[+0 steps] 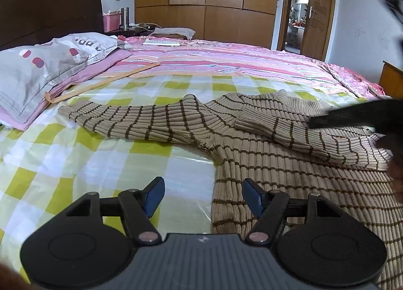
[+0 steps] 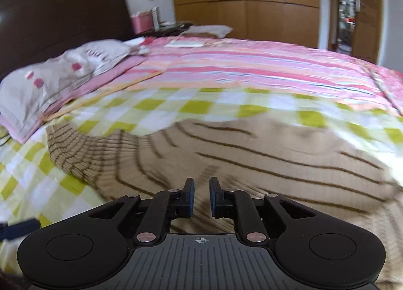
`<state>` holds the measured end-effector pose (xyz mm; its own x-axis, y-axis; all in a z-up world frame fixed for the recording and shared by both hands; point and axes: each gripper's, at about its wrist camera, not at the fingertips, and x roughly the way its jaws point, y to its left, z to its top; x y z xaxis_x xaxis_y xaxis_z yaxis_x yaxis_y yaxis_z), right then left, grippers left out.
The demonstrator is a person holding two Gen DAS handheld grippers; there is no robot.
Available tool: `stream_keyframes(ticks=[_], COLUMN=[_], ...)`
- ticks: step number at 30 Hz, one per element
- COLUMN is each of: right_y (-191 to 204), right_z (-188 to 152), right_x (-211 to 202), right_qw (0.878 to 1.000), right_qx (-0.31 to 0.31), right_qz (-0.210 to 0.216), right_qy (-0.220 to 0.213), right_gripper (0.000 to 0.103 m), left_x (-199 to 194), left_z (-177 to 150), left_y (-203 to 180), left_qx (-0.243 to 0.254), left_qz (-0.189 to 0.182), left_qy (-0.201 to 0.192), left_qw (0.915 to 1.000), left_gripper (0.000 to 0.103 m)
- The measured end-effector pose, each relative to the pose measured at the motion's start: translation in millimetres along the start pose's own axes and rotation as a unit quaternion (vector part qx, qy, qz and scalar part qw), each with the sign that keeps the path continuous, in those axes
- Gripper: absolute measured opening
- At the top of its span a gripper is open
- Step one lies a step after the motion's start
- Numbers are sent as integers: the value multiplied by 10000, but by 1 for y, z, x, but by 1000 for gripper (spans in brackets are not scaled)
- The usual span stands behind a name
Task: Fold small clothes
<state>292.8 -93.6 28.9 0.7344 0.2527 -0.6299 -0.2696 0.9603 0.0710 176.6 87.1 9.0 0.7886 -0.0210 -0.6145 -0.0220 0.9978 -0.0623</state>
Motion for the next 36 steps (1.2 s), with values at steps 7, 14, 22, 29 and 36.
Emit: stream_keyframes(ticks=[7,14,22,29,36], right_y=[-89,-137,-145,-145,-144], right_z=[-42,-60,-68,-69,-68], right_x=[-49,-43,-47,-47,-47], right_qw=[9953,9902,9928,9934,9936], right_qx=[284,736,687,637,575], right_qz=[-931,-1152,-957,-935,-950], right_qy=[22,272,203,162,196], right_gripper=[16,14,14,14,14], left_x=[5,37,90,103,102], left_z=[10,43,58,48,50], left_y=[-25,-79,-109,-115,-111], left_qx=[250,573,727,1001,957], left_qz=[115,-11,650,937,987], left_qy=[-238,-494,-59,252,324], left_qw=[9993,9971,9952,9902,9900], left_gripper=[72,72,72,73,73])
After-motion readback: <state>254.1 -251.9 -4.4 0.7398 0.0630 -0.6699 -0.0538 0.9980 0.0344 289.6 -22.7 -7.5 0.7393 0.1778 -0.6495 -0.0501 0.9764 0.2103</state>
